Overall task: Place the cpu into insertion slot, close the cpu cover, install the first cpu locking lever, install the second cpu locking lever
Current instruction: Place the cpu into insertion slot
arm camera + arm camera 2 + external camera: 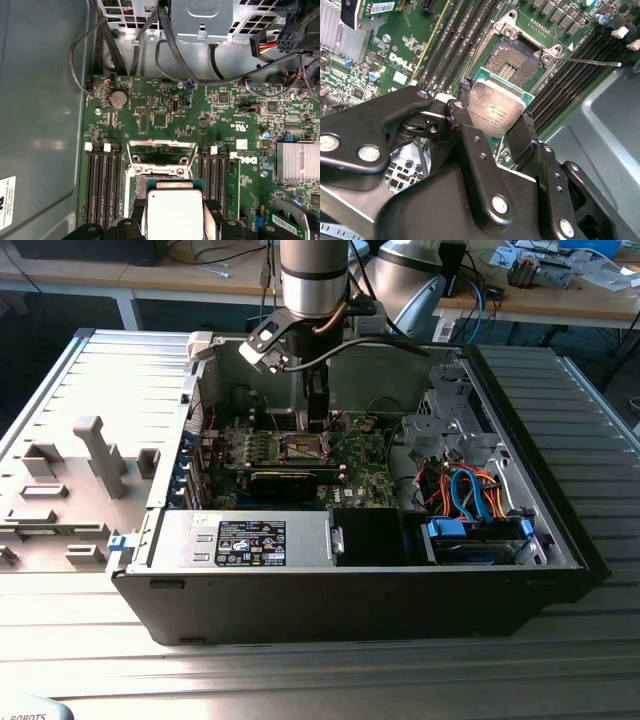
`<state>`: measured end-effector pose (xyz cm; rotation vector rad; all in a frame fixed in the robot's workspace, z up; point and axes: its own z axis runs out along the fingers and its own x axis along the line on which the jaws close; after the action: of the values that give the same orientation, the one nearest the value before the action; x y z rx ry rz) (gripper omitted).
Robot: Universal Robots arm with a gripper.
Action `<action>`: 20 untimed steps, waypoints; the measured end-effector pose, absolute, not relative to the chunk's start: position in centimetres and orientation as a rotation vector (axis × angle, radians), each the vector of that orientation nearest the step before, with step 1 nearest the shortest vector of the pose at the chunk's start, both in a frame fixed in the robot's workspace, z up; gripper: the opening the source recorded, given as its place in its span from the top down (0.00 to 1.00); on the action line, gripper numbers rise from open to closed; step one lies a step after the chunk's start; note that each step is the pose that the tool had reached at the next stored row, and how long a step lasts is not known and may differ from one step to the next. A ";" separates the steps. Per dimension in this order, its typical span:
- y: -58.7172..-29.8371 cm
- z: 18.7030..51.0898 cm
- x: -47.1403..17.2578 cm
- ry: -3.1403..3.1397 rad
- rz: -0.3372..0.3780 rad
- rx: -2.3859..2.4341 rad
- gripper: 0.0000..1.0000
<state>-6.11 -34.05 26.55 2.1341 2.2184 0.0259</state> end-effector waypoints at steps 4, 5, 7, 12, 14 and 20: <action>-34.0 26.4 -6.1 2.218 0.026 2.134 0.46; -34.0 26.4 -6.1 2.218 0.026 2.134 0.46; -34.0 26.4 -6.1 2.218 0.026 2.134 0.46; -34.0 26.2 -6.1 2.218 0.026 2.134 0.46; -34.0 26.1 -6.2 2.218 0.026 2.134 0.46; -34.0 25.9 -6.4 2.218 0.026 2.134 0.46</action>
<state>-6.39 -34.02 25.87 2.1339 2.2185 0.0258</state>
